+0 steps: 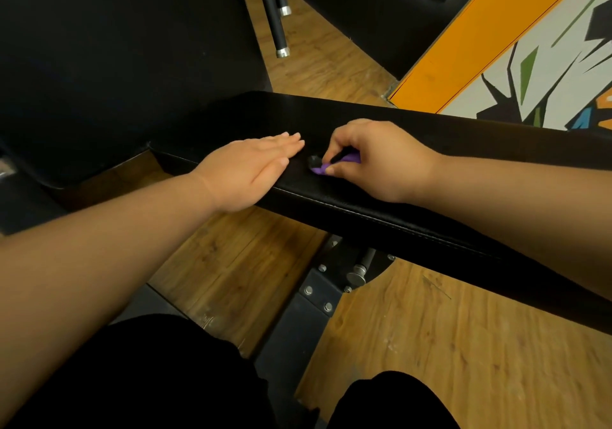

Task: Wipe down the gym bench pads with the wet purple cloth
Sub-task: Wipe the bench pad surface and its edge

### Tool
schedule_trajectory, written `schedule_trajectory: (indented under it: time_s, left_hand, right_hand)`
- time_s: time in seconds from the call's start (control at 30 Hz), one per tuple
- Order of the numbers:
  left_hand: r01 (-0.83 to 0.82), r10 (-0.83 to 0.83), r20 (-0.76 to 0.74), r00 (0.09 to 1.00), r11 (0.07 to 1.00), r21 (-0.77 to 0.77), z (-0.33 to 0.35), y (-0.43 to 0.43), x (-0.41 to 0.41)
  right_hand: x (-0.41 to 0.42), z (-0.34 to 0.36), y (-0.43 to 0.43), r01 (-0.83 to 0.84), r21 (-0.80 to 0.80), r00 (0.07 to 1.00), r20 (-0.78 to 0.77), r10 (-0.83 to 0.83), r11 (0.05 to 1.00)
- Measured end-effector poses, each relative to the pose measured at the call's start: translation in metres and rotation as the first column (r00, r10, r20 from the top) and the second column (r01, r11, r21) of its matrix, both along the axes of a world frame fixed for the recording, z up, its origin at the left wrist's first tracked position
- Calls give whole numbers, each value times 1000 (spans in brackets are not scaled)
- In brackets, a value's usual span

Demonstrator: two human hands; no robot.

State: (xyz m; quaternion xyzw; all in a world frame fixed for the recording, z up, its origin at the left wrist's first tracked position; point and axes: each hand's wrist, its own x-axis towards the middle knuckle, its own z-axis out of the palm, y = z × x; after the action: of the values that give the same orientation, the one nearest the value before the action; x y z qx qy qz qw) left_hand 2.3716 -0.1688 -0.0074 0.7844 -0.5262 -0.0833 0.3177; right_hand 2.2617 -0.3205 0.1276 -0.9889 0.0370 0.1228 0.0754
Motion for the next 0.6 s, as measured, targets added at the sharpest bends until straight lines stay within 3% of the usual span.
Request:
schedule_trajectory:
  time_s: [0.17, 0.33, 0.6]
  left_hand:
    - [-21, 21, -16, 1000, 999, -31, -3, -2, 0]
    - [-23, 23, -10, 1000, 999, -29, -8, 4, 0]
    - [-77, 76, -49, 996, 997, -31, -10, 8, 4]
  right_hand:
    - [-3, 0, 12, -132, 82, 986, -89, 140, 988]
    - [31, -10, -5, 28, -12, 999, -34, -28, 1000]
    - [17, -6, 3, -180, 175, 973, -110, 201, 968]
